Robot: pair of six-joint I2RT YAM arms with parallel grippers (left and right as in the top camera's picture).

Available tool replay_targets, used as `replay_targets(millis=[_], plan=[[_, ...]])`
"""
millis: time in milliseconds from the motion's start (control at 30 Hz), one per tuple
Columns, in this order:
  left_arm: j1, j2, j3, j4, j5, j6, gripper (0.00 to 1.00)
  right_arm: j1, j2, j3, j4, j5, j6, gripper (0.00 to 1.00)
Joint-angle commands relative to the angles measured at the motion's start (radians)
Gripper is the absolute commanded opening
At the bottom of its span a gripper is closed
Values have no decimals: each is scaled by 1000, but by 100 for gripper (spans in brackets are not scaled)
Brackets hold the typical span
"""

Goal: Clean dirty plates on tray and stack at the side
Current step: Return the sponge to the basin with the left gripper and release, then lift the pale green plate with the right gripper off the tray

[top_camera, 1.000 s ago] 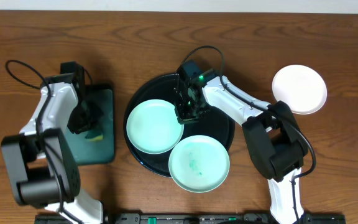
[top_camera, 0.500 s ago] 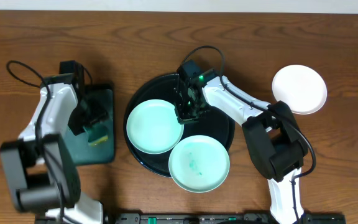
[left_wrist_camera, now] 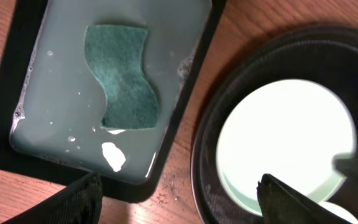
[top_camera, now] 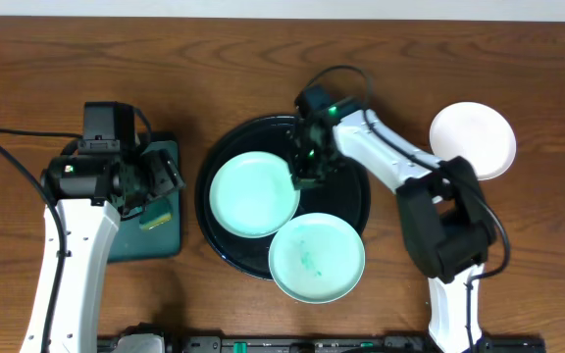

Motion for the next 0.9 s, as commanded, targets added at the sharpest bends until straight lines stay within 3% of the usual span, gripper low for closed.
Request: replay_targets(millis=[0,333,467,633,867], plan=[[-18,-2,0,-11,-2,10,80,-69,-105,47,-31,-65,-29,2],[-21,-2,0,-10,-2,9,80,-215,-183,47,-151,-480,-148,2],[-21,-2,0,-10,-1,9,80,-228,-183,47,-129,-529,-264,2],[-21,-2,0,-13,-1,9,80,-219,-186,47,-4,-390,-277,2],[-21,-2,0,-14,-1,9,81,-190,-228,47,27,58,-283,2]])
